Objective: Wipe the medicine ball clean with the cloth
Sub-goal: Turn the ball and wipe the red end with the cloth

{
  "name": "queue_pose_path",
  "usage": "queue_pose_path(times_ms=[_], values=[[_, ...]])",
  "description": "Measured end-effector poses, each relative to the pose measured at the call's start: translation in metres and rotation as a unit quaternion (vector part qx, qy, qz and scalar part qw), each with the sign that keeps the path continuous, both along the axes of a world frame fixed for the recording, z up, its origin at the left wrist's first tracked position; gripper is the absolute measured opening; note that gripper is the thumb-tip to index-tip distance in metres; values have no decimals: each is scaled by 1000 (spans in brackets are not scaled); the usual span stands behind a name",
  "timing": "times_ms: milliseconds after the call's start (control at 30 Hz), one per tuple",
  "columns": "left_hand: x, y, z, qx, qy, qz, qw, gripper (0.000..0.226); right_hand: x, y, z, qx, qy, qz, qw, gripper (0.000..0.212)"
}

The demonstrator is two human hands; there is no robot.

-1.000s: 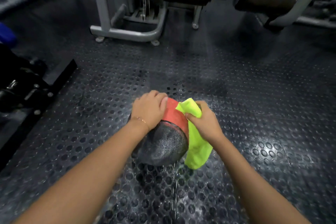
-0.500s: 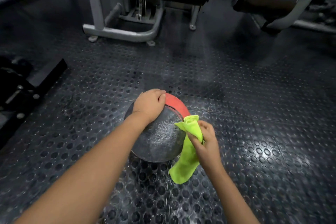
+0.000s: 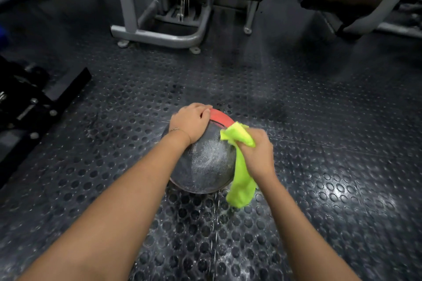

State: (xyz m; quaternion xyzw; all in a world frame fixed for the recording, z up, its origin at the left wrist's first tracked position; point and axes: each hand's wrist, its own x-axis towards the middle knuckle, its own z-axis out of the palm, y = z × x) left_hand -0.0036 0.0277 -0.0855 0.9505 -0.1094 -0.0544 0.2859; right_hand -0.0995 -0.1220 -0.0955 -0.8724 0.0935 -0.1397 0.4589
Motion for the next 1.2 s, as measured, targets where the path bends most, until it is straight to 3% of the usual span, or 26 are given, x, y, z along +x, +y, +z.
queue_pose_path(times_ms=[167,333,500,667,867,1067,1200], values=[[4,0,-1,-5,20,55,998,40,0,5,-6,11,-8,-20,1000,5],[7,1,1,-19,22,66,997,39,-7,4,-14,5,-5,-34,999,24],[6,-2,0,-23,26,106,994,39,14,2,-16,14,16,-51,998,7],[10,-2,0,-35,21,110,993,39,-45,19,-32,16,-14,-79,997,22],[6,-3,0,-28,17,130,991,39,9,1,-14,-17,-7,-61,998,24],[5,-4,2,-27,23,135,990,38,-48,22,-37,-25,-35,-71,997,33],[1,-7,1,-13,7,117,993,40,-4,6,-14,-9,-9,-70,997,17]])
